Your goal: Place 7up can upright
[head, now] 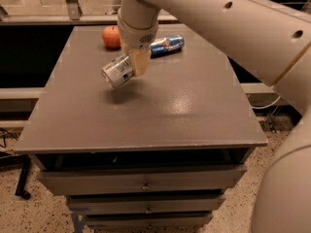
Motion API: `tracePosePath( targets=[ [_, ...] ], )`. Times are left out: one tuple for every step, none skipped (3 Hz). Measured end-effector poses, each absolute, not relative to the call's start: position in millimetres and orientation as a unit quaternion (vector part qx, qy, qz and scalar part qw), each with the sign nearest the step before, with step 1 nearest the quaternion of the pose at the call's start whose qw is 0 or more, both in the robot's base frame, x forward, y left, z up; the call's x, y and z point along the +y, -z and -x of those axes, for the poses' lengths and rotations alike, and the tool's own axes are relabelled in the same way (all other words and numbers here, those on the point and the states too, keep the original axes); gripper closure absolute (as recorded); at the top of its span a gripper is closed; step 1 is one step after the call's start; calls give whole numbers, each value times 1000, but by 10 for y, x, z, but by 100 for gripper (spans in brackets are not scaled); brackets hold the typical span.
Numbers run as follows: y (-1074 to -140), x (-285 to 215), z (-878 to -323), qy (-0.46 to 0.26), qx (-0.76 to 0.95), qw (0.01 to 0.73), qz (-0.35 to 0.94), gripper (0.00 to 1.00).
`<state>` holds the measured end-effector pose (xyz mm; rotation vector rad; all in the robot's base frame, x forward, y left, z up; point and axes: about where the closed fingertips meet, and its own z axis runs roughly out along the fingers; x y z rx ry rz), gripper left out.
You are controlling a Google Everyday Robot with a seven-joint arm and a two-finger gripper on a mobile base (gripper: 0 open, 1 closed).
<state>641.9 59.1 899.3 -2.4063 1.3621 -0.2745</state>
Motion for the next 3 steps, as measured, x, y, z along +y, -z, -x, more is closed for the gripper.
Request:
tracePosePath(
  targets=[
    [-9097, 660, -6409, 99, 406, 183, 890, 100],
    [-9337, 673, -6503, 83, 341, 211, 912, 100],
    [-9509, 690, -6550, 99, 300, 224, 922, 100]
  ],
)
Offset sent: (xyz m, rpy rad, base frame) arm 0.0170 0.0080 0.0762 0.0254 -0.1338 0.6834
